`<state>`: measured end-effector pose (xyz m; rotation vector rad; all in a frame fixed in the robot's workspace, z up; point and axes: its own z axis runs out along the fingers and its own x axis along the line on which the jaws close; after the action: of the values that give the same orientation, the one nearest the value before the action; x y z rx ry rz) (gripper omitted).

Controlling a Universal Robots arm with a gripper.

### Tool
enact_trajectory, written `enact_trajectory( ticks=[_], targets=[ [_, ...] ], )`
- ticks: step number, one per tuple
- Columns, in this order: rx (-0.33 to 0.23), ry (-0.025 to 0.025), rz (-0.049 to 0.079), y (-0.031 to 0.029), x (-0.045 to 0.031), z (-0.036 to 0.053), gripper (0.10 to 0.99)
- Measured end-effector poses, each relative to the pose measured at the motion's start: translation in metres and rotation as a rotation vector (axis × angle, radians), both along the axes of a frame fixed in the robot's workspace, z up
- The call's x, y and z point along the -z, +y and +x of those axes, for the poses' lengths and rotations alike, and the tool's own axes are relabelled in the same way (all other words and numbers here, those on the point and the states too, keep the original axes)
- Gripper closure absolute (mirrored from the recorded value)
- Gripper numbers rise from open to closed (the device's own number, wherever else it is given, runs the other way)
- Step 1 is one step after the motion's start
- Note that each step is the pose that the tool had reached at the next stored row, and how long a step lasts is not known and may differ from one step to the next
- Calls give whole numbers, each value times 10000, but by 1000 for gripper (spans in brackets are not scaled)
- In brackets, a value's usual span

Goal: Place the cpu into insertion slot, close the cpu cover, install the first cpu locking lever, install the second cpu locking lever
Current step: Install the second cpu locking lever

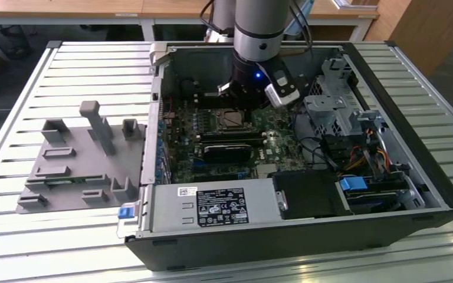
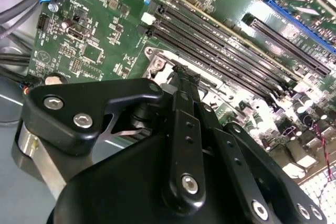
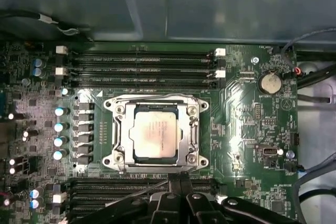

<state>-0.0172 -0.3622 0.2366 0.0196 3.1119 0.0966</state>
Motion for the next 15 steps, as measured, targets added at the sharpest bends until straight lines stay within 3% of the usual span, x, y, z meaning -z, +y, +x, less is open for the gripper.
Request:
enact_trajectory(
  ticks=[9, 15],
  targets=[
    [0, -1, 58, -87, 2, -95, 980],
    [-12, -1, 58, -98, 10, -273, 980]
  ],
)
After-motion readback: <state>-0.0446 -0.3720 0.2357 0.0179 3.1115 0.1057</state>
